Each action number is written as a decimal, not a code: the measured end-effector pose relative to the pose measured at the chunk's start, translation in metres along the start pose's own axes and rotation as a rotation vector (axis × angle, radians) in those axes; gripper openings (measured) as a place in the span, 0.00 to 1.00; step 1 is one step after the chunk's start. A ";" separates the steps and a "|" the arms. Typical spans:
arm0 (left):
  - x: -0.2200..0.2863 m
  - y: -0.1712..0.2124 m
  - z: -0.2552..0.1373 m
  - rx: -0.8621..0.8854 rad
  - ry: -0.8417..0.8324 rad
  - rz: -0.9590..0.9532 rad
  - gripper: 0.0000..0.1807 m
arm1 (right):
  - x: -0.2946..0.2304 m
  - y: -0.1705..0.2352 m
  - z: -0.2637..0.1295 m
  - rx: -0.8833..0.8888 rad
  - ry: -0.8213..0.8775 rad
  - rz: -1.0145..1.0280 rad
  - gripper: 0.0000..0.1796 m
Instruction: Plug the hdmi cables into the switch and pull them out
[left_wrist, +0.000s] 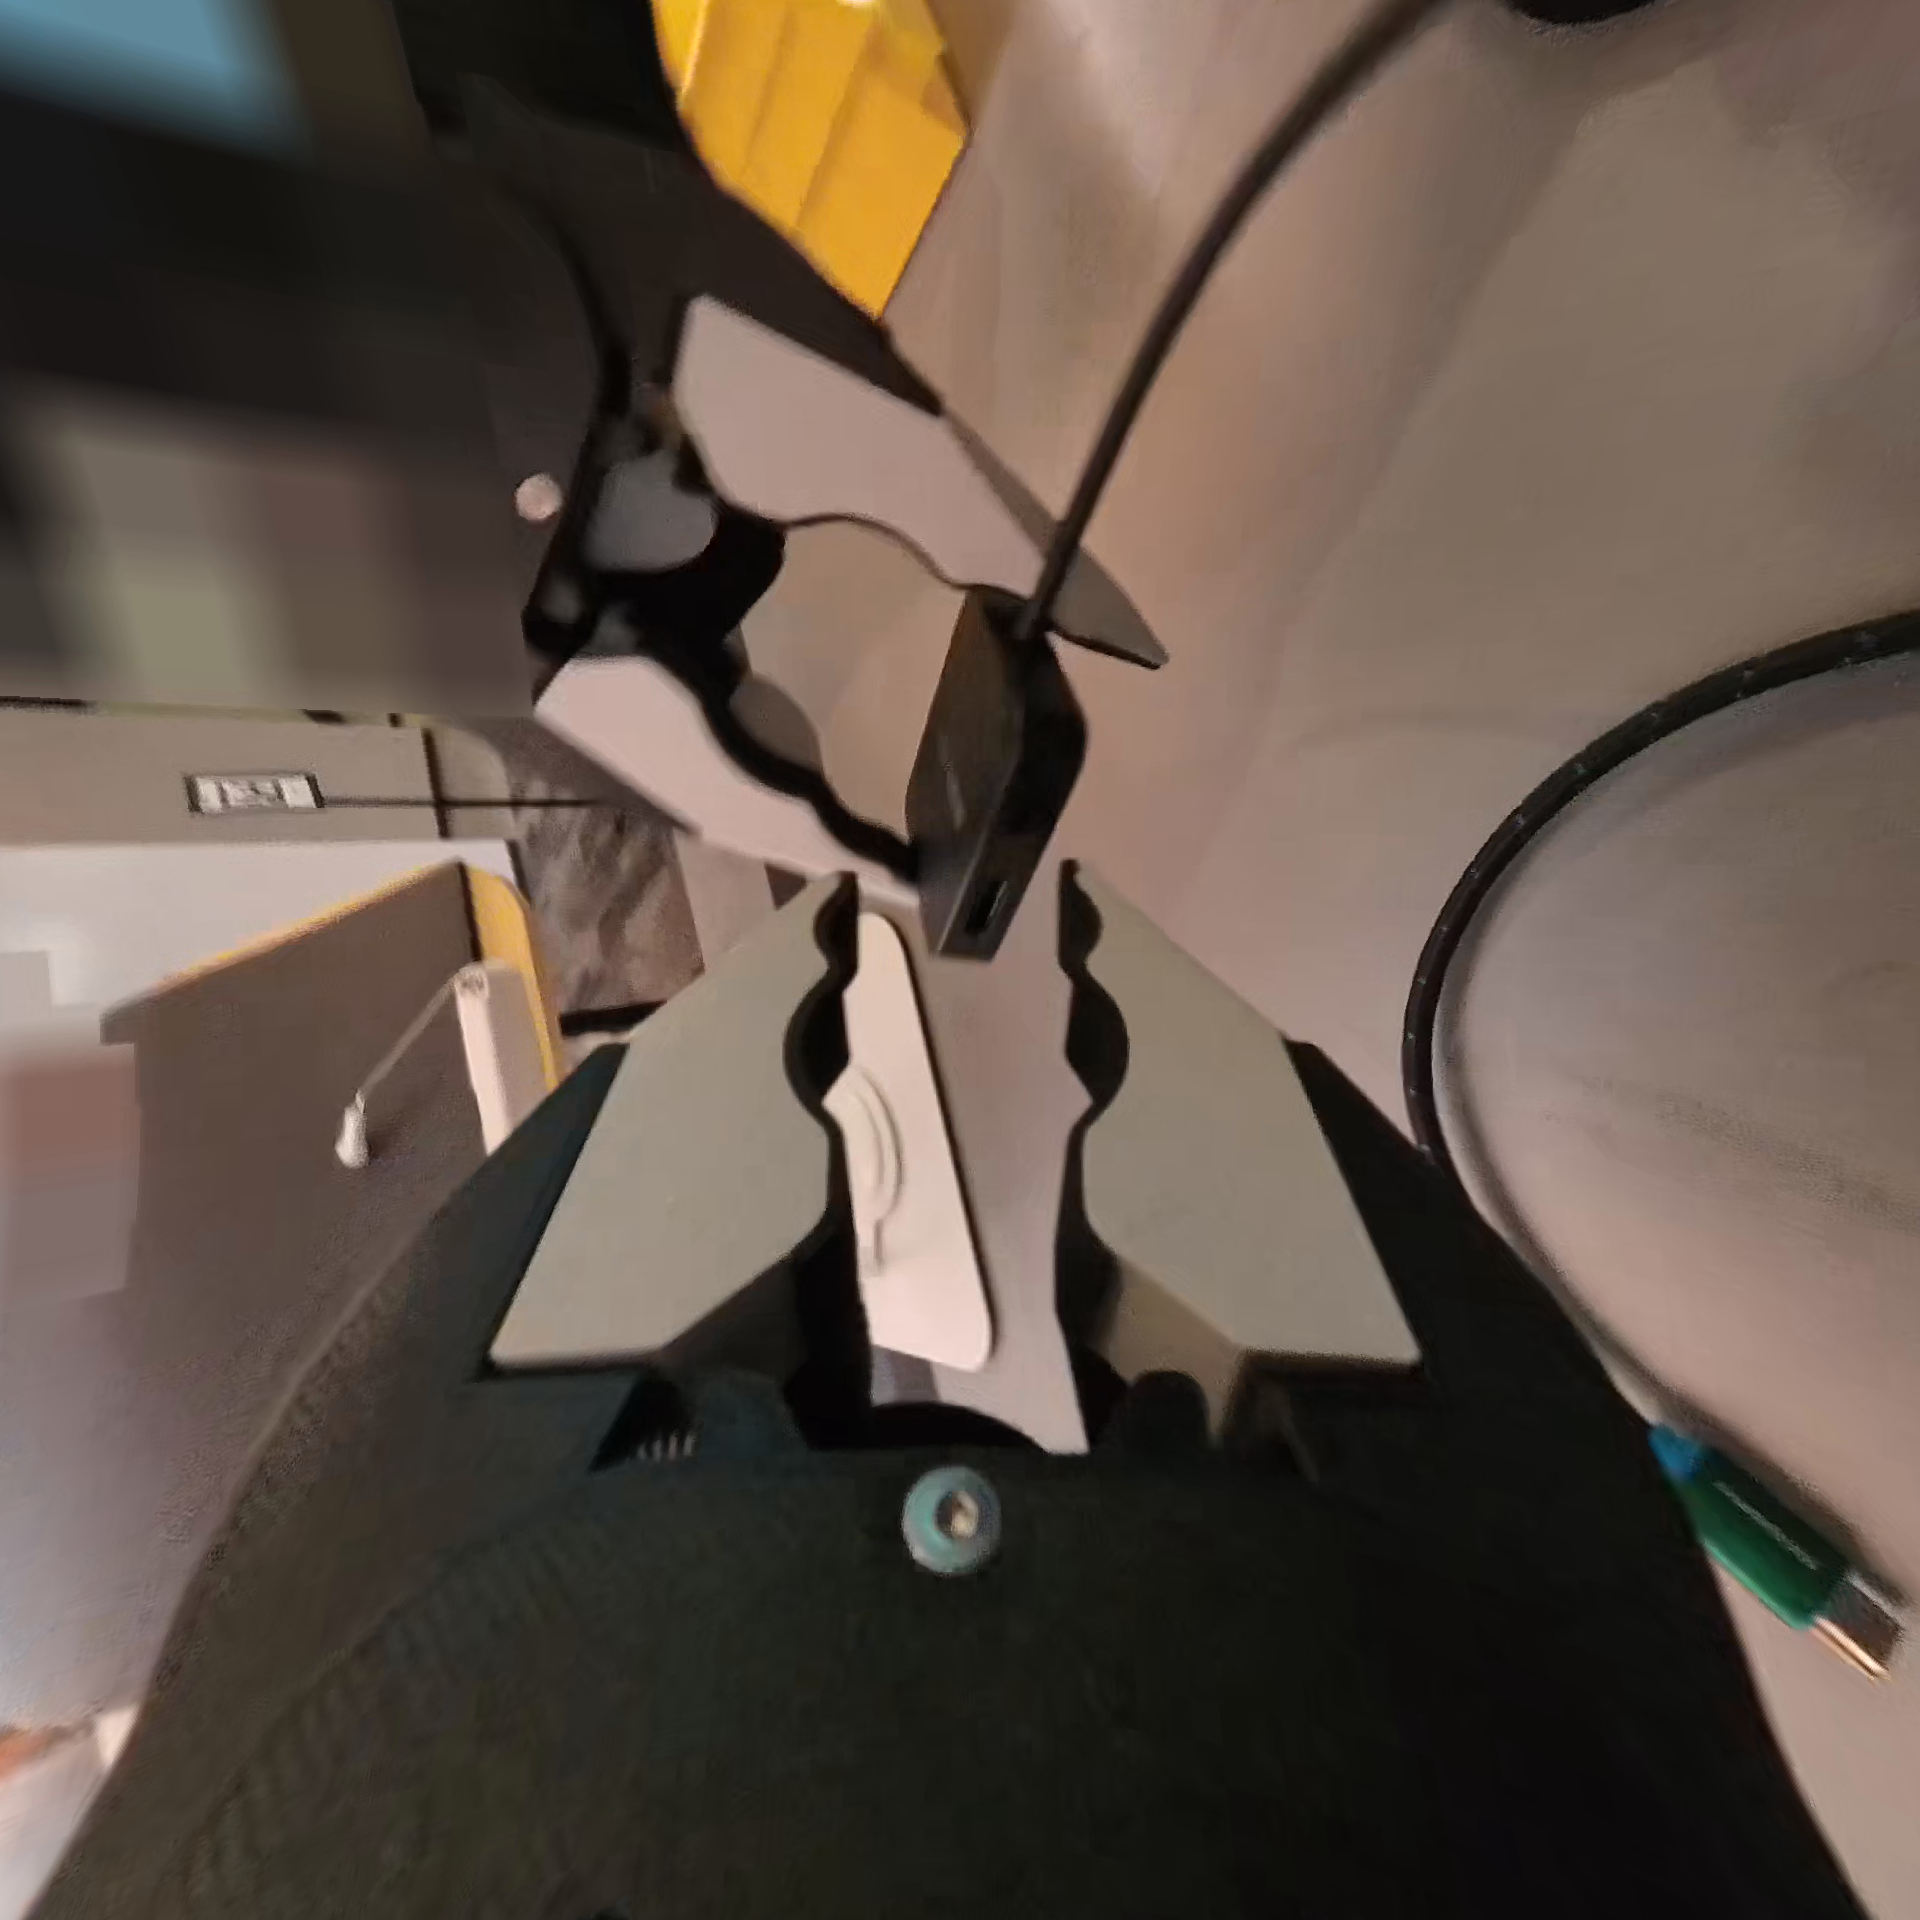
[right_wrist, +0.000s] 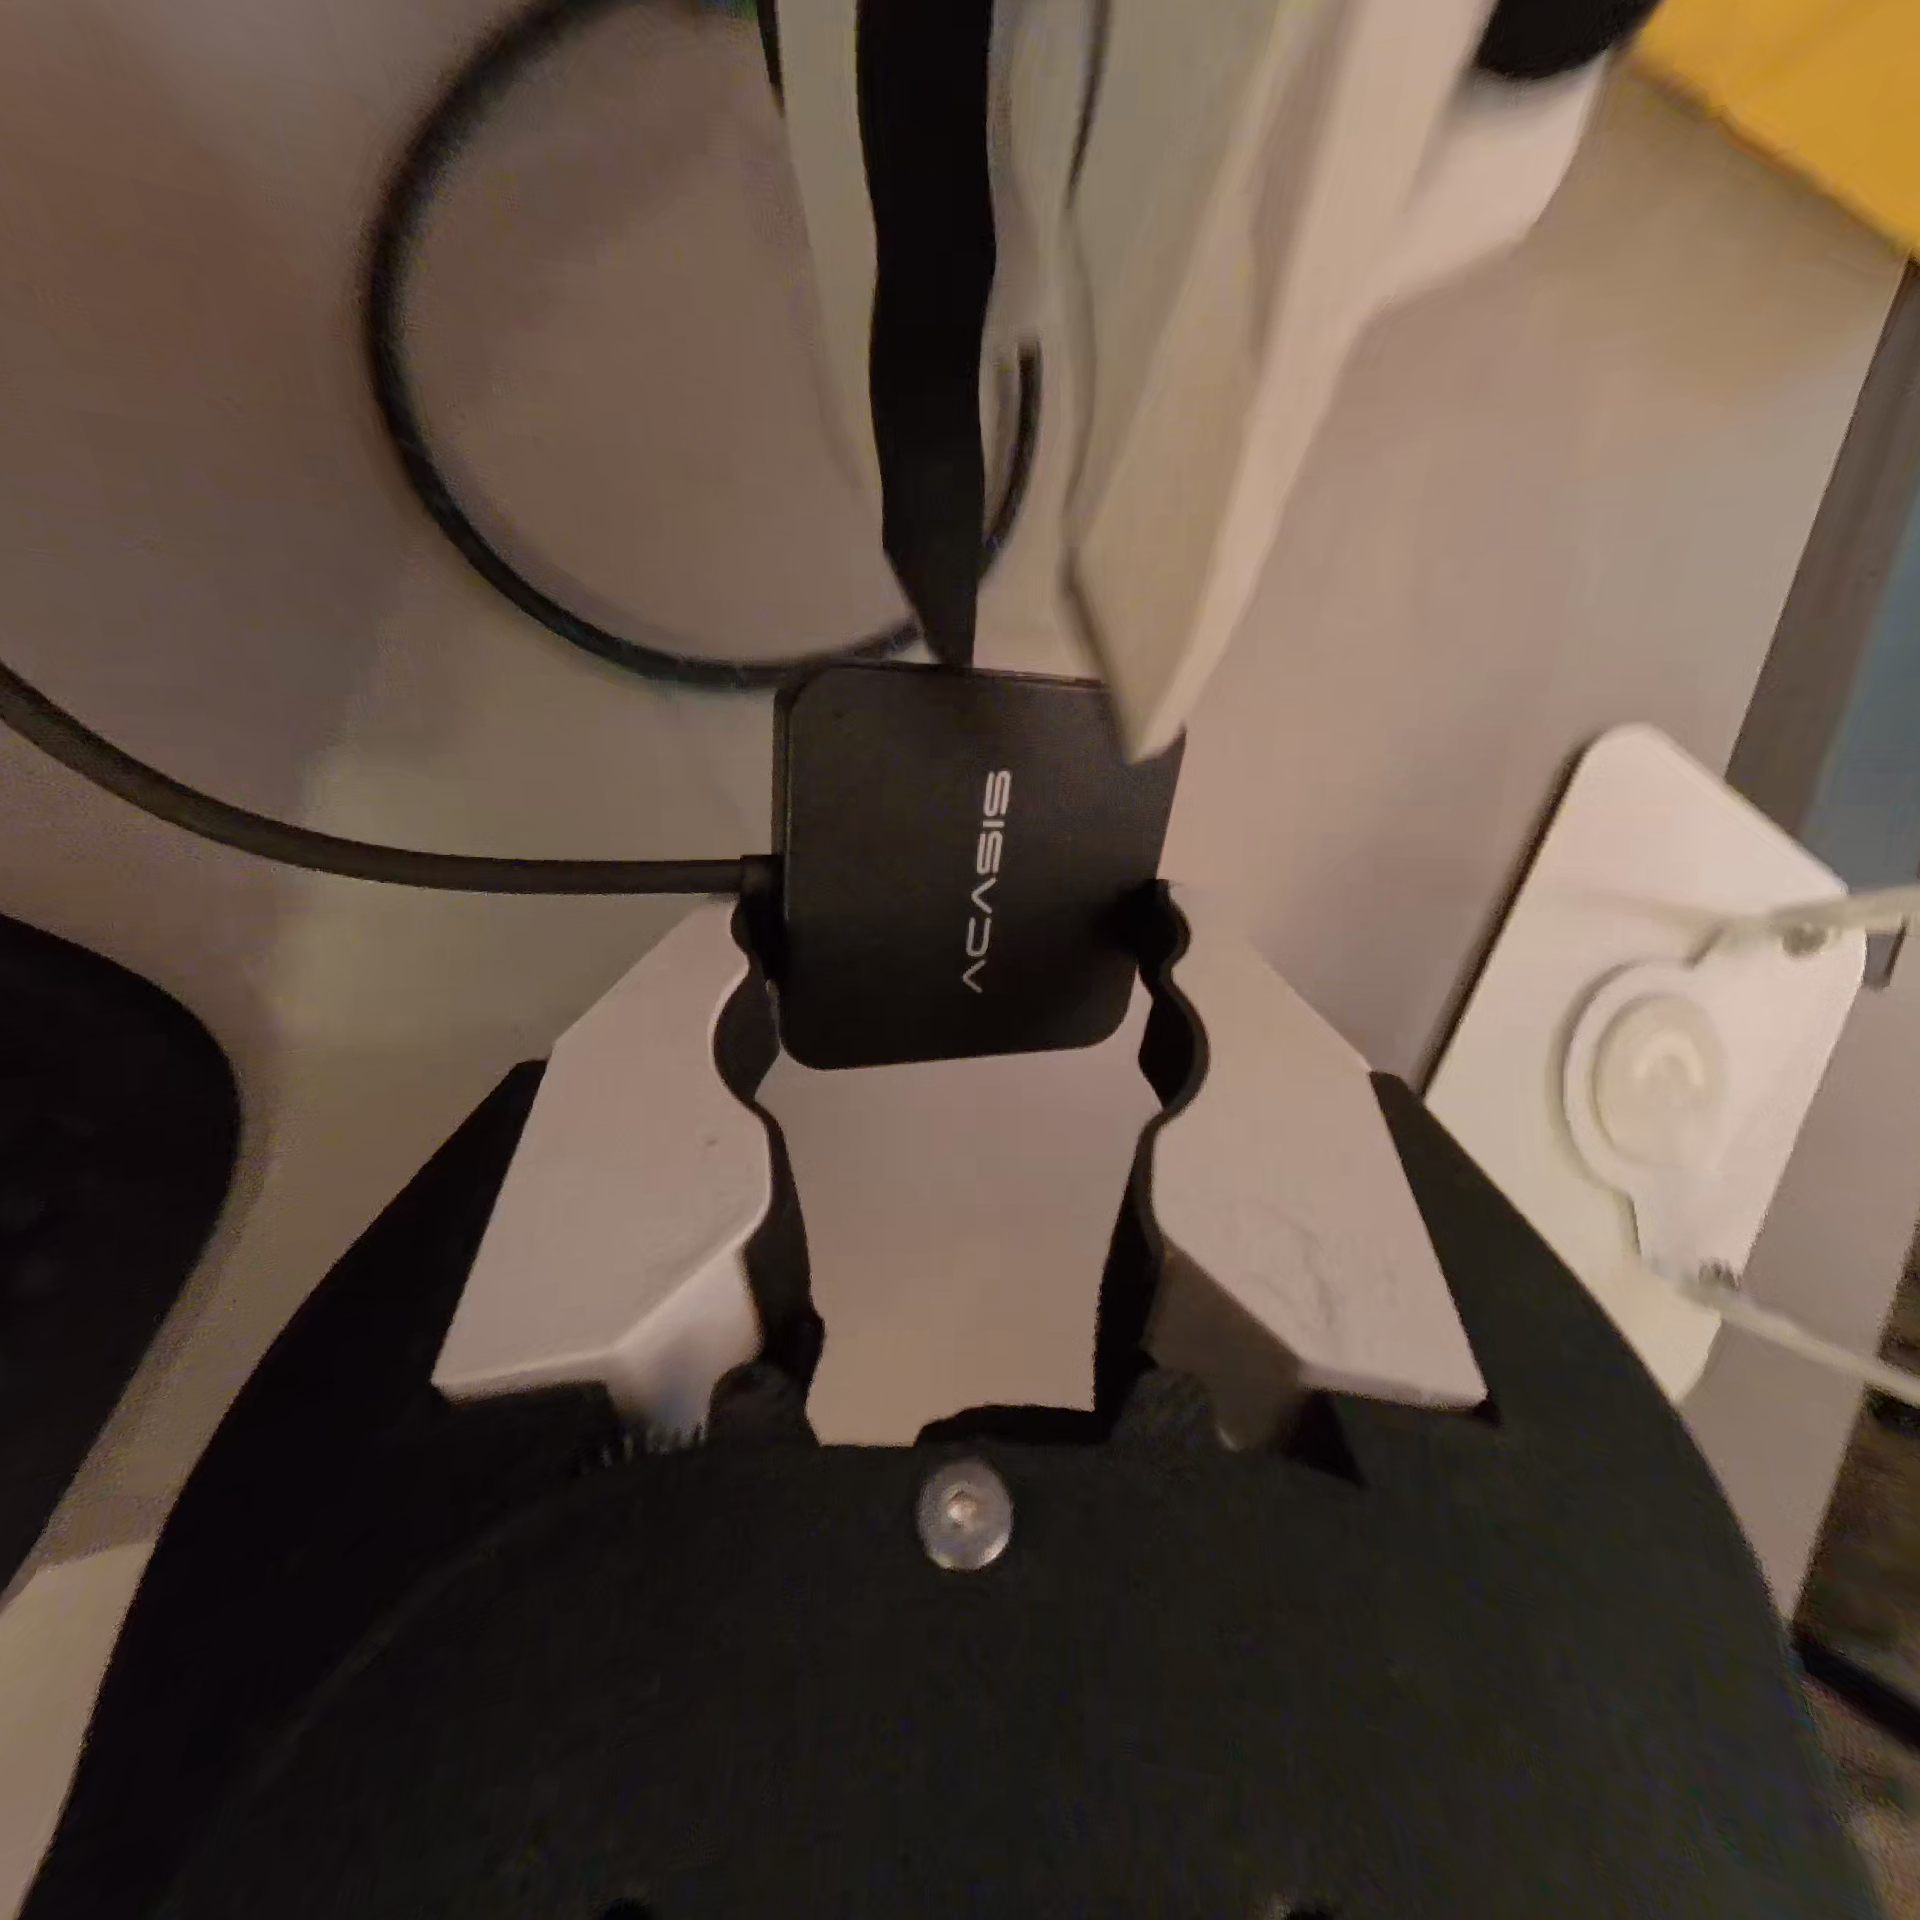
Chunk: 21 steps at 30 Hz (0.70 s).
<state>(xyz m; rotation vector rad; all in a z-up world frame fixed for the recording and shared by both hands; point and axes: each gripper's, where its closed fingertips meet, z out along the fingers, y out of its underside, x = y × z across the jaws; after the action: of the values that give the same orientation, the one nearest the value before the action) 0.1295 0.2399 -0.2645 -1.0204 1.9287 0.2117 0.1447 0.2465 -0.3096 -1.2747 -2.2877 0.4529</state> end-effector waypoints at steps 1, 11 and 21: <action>-0.001 0.006 -0.004 0.001 -0.003 -0.047 0.22 | 0.002 0.012 0.004 -0.053 0.015 0.015 0.38; 0.042 0.063 -0.012 -0.197 0.114 -0.201 0.21 | 0.003 0.073 0.043 -0.288 0.025 0.067 0.37; 0.095 0.096 -0.032 -0.260 0.319 -0.495 0.24 | 0.001 0.072 0.046 -0.215 -0.028 0.153 0.37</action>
<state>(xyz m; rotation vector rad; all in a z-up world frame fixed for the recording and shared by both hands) 0.0168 0.2310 -0.3447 -1.7569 1.8841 0.0150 0.1690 0.2818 -0.3840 -1.5639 -2.3210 0.2829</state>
